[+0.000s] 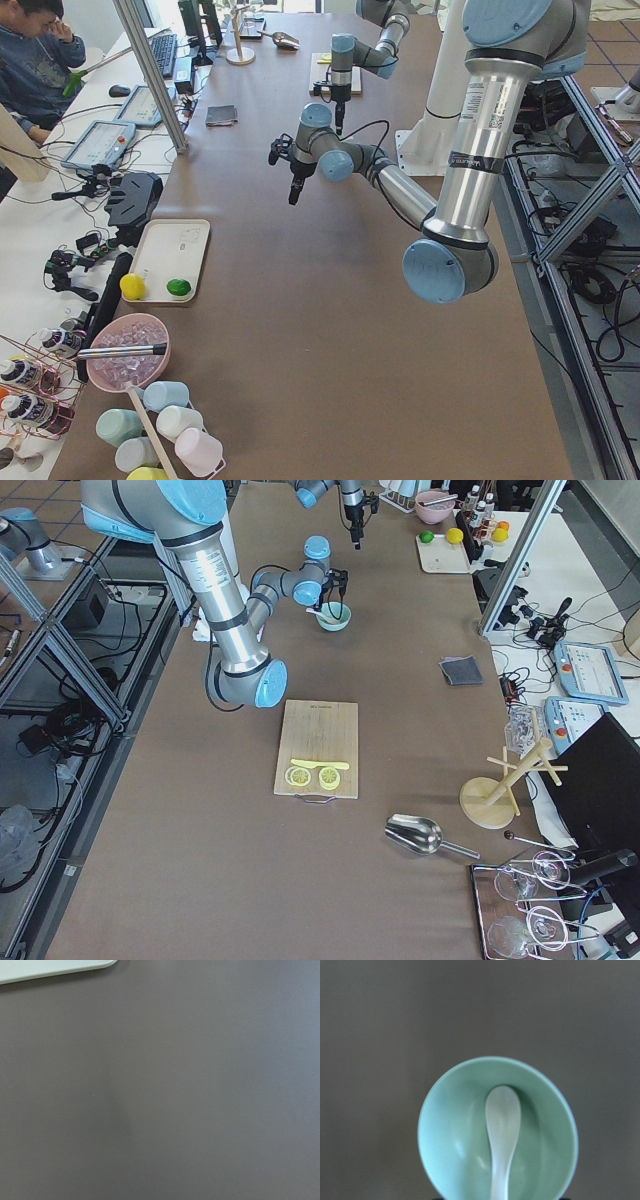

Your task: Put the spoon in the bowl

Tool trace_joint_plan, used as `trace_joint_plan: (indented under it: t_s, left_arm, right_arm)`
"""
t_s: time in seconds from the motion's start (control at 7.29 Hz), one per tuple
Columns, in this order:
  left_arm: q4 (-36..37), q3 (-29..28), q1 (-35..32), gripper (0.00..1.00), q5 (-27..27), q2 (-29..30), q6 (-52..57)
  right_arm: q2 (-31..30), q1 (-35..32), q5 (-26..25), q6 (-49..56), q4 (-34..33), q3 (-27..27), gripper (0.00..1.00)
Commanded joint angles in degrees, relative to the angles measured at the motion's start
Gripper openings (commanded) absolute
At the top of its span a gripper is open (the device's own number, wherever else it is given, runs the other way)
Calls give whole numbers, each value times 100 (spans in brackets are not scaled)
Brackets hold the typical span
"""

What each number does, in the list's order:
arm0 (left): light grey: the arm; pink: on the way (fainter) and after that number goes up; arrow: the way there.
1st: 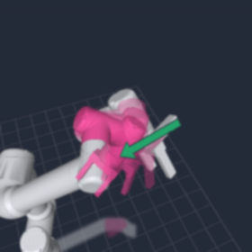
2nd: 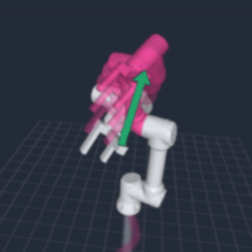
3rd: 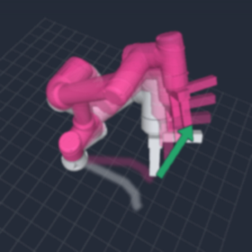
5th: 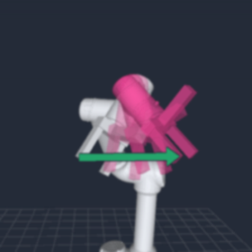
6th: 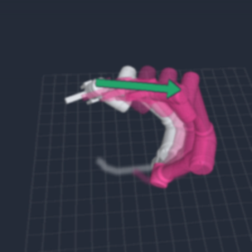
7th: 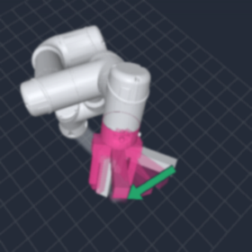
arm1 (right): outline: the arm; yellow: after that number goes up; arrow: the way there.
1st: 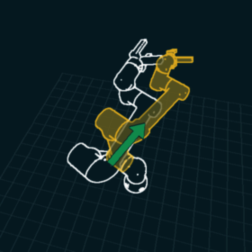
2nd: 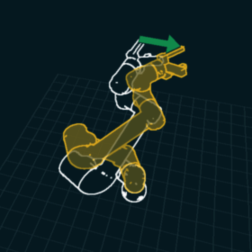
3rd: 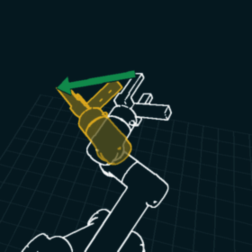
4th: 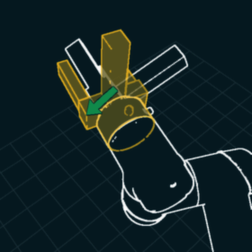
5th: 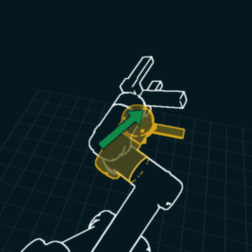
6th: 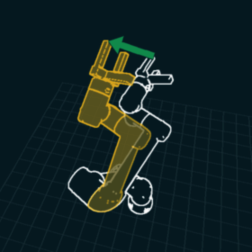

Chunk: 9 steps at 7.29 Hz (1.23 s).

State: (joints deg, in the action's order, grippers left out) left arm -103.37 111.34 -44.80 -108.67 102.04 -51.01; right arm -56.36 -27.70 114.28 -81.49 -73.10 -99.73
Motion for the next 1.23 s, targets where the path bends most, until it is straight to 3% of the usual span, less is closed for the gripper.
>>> trace_joint_plan:
  t_s: [0.0,0.27,0.55,0.82,1.1]
  left_arm:
    - [36,-7,-377,97,-345,-322,613]
    - [1,-68,-1236,97,-1204,-945,2094]
    - [36,-689,-2642,97,-2636,-1474,3959]
    - [53,-789,-3077,97,-2712,-1905,4380]
    - [36,-807,-3410,97,-2765,-2170,4319]
  right_arm:
    - [-888,-1310,1223,943,-20,-343,100]
    - [-2171,-2445,1482,3337,-37,-302,100]
    - [-2660,-3745,2016,5416,-46,485,100]
    - [-3003,-4723,2134,7148,-55,1163,100]
    - [-3153,-5392,2134,8057,-46,1603,100]
